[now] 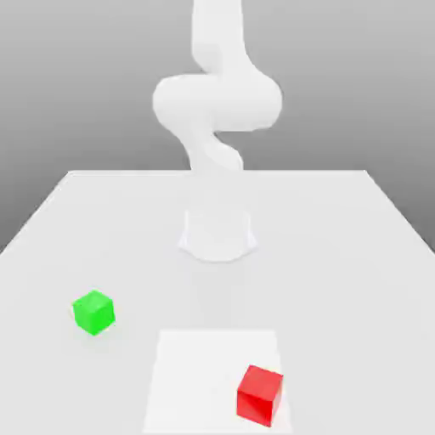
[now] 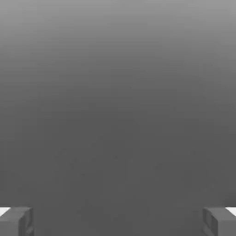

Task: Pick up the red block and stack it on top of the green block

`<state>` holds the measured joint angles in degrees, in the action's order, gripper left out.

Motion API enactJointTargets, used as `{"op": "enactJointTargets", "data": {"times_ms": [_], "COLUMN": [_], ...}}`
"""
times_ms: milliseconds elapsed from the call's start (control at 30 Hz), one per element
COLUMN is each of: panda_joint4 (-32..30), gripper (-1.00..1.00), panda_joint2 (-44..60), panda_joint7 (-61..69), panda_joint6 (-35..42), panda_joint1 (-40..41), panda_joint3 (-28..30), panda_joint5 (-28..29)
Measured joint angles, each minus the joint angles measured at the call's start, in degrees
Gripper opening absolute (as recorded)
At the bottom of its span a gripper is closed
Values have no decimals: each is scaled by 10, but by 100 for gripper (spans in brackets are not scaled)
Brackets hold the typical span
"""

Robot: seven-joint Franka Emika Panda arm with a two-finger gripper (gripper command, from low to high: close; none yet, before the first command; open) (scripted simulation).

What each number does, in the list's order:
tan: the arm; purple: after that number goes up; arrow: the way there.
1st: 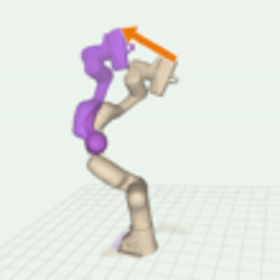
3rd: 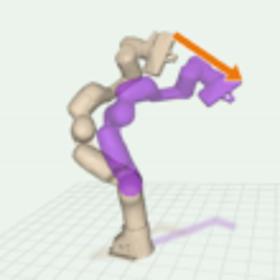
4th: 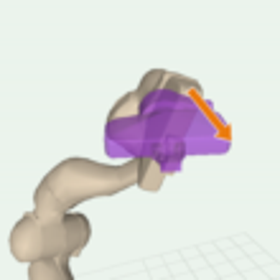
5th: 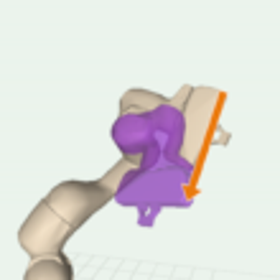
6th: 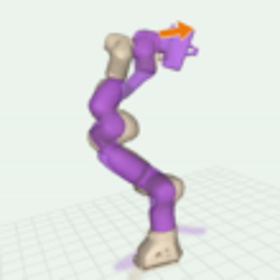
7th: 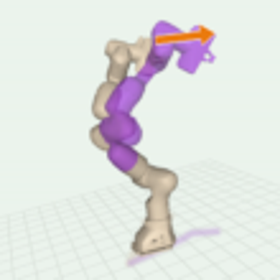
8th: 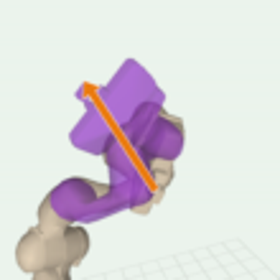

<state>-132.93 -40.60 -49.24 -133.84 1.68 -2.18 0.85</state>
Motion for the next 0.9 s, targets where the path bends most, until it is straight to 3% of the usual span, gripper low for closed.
{"op": "enactJointTargets", "data": {"times_ms": [467, 900], "panda_joint4": [-65, -107], "gripper": [0, 0], "panda_joint2": [296, 557], "panda_joint7": [-204, -326], "panda_joint6": [-116, -247], "panda_joint1": [55, 30], "panda_joint3": [-85, -85], "panda_joint5": [64, 68]}}
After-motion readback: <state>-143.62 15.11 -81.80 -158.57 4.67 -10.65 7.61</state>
